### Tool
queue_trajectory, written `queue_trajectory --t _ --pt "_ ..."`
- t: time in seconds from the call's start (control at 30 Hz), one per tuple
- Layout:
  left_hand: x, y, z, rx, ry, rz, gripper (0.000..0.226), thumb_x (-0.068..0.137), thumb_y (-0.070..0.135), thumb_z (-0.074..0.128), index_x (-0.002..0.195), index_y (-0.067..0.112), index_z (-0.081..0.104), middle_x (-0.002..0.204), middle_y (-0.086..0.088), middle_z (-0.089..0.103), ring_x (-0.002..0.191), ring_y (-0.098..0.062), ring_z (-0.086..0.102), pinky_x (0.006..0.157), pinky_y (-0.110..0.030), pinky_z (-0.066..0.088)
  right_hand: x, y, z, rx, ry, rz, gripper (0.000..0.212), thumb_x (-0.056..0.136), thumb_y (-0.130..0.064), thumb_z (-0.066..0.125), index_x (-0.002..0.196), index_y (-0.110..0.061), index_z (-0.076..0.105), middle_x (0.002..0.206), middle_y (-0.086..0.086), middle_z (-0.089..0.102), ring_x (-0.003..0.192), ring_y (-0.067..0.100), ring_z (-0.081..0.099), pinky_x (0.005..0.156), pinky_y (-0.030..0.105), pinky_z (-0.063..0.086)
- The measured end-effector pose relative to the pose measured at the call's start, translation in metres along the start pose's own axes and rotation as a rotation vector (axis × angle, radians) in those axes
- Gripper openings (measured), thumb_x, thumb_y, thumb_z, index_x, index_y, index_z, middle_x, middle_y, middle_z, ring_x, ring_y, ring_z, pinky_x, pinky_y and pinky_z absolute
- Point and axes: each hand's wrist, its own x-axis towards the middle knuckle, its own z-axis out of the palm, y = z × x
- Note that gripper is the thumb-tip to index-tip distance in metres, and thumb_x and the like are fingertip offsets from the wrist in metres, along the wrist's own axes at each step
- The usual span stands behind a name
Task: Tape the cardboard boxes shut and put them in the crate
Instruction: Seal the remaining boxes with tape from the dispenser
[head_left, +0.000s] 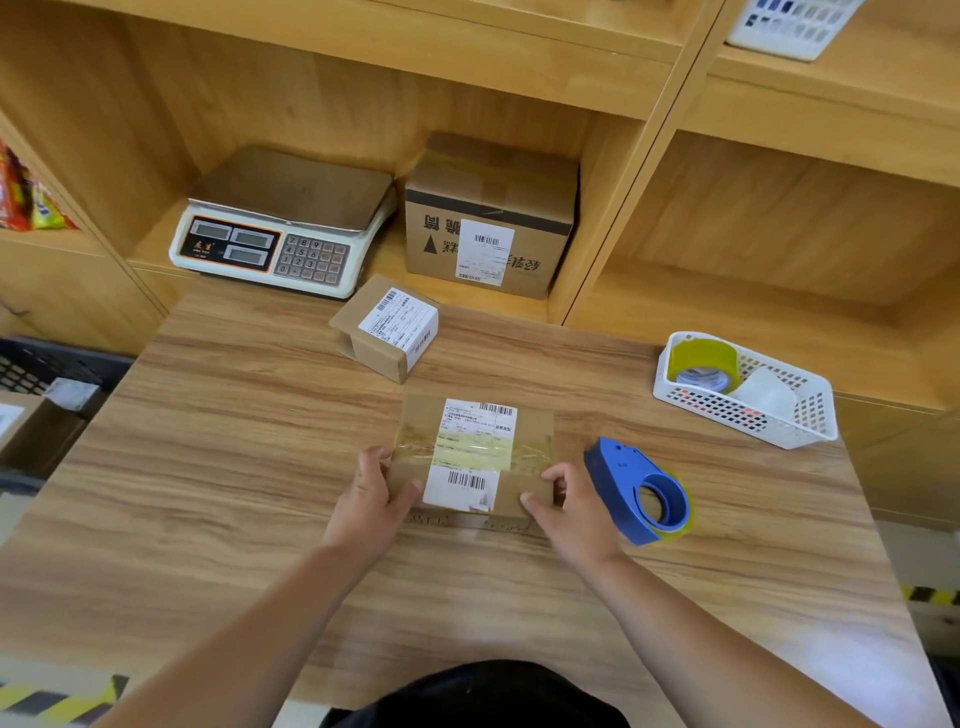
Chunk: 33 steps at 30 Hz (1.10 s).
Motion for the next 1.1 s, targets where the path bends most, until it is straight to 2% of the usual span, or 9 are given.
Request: queue_trajectory --t 0.1,0.27,0.4,0.53,0.63,0.73,0.87,1.0,1.1 --pt "0.005 0.002 -0.001 0.03 -0.031 -0.006 0.059 0.091 0.031 0.058 0.14 0.013 0.029 0.123 -0.003 0.048 0.11 -0.026 0.052 0.081 -0.032 0.04 0.002 -0.002 0.003 0.002 0.006 0.013 0.042 0.087 -0.029 0.066 0.124 -0.023 0.045 0.111 -0.006 0.055 0.098 0.015 0.056 0.085 0.029 0.043" --pt "0.014 0.009 -0.003 0.013 -0.066 -0.062 0.059 0.089 0.026 0.059 0.14 0.014 0.032 0.125 -0.006 0.052 0.107 -0.024 0.053 0.082 -0.035 0.045 0.009 -0.011 -0.002 -0.005 -0.1 0.053 0.071 0.091 -0.024 0.061 0.15 -0.015 0.023 0.148 0.001 0.037 0.129 0.017 0.044 0.103 0.029 0.036" --pt "0.017 0.016 -0.003 -0.037 -0.086 -0.063 0.054 0.089 0.016 0.058 0.138 0.015 0.034 0.112 0.0 0.055 0.093 -0.018 0.055 0.063 -0.025 0.042 0.012 -0.018 -0.007 0.089 -0.172 0.11 0.072 0.091 -0.014 0.06 0.151 -0.016 0.02 0.139 0.001 0.049 0.112 0.011 0.051 0.094 0.022 0.038" --pt "0.019 0.018 -0.006 -0.1 -0.095 -0.057 0.061 0.084 0.01 0.06 0.139 0.022 0.036 0.107 0.002 0.061 0.087 -0.015 0.061 0.066 -0.028 0.05 0.019 -0.014 -0.005 0.129 -0.161 0.131 0.082 0.083 -0.012 0.067 0.15 -0.017 0.022 0.139 -0.001 0.048 0.119 0.017 0.051 0.101 0.031 0.044" --pt "0.017 0.016 -0.009 -0.099 -0.082 -0.056 0.077 0.08 0.012 0.065 0.146 0.025 0.027 0.119 0.002 0.057 0.094 -0.017 0.059 0.066 -0.025 0.046 0.017 -0.014 -0.005 0.162 -0.118 0.143 0.079 0.077 -0.005 0.071 0.145 -0.014 0.033 0.128 0.0 0.055 0.109 0.015 0.054 0.095 0.039 0.05" --pt "0.013 0.018 -0.01 -0.125 -0.057 -0.015 0.086 0.076 0.012 0.069 0.146 0.034 0.024 0.121 0.007 0.055 0.099 -0.017 0.059 0.075 -0.03 0.05 0.015 -0.015 -0.008 0.202 -0.077 0.132 0.073 0.075 0.004 0.071 0.139 -0.012 0.038 0.117 -0.005 0.053 0.101 0.009 0.052 0.089 0.026 0.048" --pt "0.011 0.026 -0.012 -0.117 -0.052 0.039 0.105 0.075 0.01 0.071 0.147 0.049 0.005 0.138 0.012 0.043 0.107 -0.011 0.054 0.069 -0.022 0.048 0.016 -0.015 -0.013 0.24 0.002 0.099 0.047 0.081 0.006 0.062 0.12 -0.016 0.05 0.114 -0.006 0.058 0.096 0.006 0.054 0.08 0.016 0.04" --pt "0.008 0.032 -0.014 0.004 -0.041 0.111 0.114 0.074 0.013 0.072 0.144 0.053 -0.009 0.14 0.009 0.036 0.101 -0.009 0.048 0.061 -0.017 0.043 0.016 -0.016 -0.02 0.297 0.084 0.115 0.009 0.091 -0.016 0.06 0.096 -0.018 0.053 0.09 -0.011 0.057 0.087 0.004 0.054 0.07 0.014 0.038" --pt "0.006 0.034 -0.017 0.17 -0.037 0.174 0.119 0.074 0.022 0.074 0.142 0.049 -0.019 0.135 0.006 0.036 0.096 -0.013 0.051 0.069 -0.025 0.047 0.015 -0.017 -0.023 0.344 0.136 0.156 0.029 0.096 -0.036 0.051 0.077 -0.015 0.048 0.074 -0.005 0.05 0.074 0.014 0.047 0.063 0.023 0.036"
